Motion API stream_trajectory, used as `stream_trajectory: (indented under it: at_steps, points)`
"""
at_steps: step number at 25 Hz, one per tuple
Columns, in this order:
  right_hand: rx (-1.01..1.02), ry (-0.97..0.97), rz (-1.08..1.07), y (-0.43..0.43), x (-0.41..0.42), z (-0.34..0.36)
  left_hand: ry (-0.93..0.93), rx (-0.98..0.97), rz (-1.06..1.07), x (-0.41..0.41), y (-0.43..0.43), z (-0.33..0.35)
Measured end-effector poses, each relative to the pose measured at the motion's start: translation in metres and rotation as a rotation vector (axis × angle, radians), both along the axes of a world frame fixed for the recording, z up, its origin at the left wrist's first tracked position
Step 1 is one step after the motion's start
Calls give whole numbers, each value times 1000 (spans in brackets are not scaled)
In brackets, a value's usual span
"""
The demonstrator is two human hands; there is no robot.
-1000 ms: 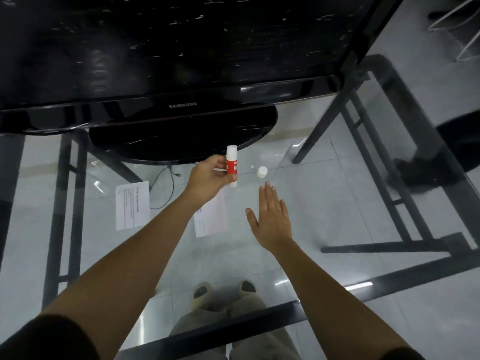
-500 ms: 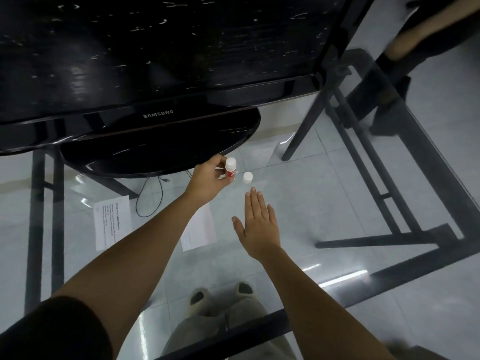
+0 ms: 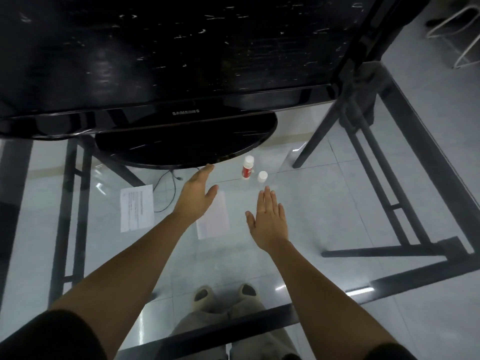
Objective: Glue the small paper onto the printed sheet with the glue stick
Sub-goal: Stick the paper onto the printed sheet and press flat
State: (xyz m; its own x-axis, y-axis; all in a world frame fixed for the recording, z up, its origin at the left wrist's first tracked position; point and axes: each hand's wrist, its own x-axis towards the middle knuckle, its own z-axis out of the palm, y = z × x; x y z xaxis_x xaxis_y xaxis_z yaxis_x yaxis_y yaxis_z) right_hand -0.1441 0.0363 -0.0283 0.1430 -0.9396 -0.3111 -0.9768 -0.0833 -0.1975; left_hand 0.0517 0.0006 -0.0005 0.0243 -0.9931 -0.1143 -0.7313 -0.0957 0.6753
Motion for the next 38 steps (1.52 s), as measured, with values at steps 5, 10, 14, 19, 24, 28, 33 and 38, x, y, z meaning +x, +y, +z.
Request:
stream_trajectory:
  at_steps: [5,10,14,19,24,28,33,38]
  points:
    - [-88,-243,-88,25,36,13,-146,-1,133,50,70,-11]
    - [-69,-350,-216,49,66,18,-253,-21,390,86,110,-10]
    - [-35,-453,-305,49,76,23,-216,37,505,101,115,-10]
    - [-4,-536,-367,43,81,29,-219,82,515,104,113,-17]
    - [66,-613,-422,37,85,31,-203,55,467,85,120,-17]
    - [124,-723,-489,36,80,30,-176,32,400,54,131,-16]
    - [93,-785,-527,34,53,31,-244,-21,297,67,126,-13]
    - [-101,-894,-438,40,28,38,-279,32,144,70,115,-13]
